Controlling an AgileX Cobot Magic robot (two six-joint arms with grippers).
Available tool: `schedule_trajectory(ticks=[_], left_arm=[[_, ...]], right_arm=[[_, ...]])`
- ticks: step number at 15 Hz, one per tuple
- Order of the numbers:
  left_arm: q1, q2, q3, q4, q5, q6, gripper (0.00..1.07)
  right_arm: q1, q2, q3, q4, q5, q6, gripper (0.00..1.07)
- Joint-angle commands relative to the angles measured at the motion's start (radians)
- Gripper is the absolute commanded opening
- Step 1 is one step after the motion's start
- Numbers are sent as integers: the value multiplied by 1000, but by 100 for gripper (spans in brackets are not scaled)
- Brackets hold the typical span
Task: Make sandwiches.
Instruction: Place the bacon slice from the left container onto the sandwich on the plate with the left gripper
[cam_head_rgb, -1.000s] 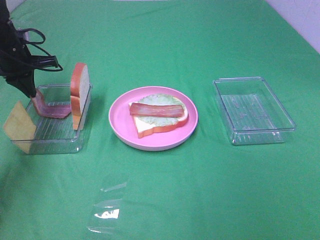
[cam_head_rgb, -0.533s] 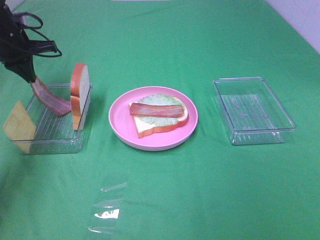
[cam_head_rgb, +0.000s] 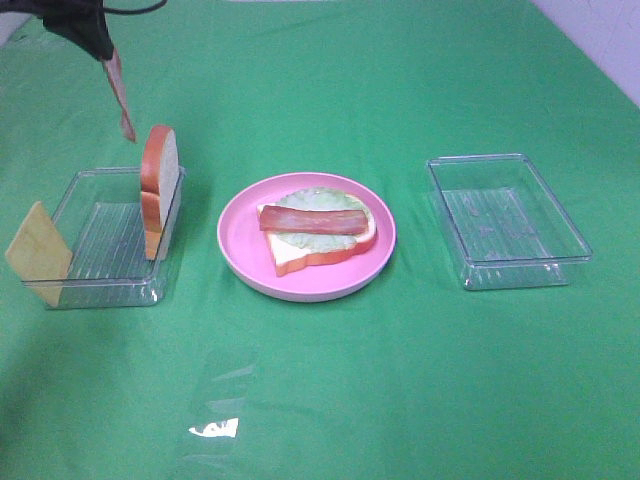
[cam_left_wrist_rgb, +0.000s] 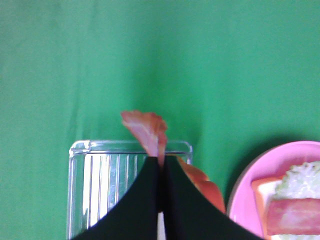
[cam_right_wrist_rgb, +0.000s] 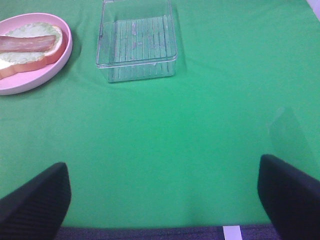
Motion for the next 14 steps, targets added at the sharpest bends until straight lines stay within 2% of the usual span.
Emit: schedule_trajectory(ticks=[1,3,4,7,11,14], left_arm=[[-29,-38,-59,-11,49,-6,0],[-48,-56,-72,-12,51,-6,0],[-82,-77,-72,-19,39,-6,0],[-132,-74,-72,-74,39,6,0],[-225,-73,-72,-193,-6,50,0],[-324,-70,-71,-213,-65,71,0]], right_arm=[[-1,-29,2,-1,-4,-1,98],[-1,-29,2,-1,-4,-1,98],[-1,-29,2,-1,-4,-1,98],[-1,-29,2,-1,-4,-1,98],[-1,-29,2,-1,-4,-1,98],[-1,-29,2,-1,-4,-1,98]])
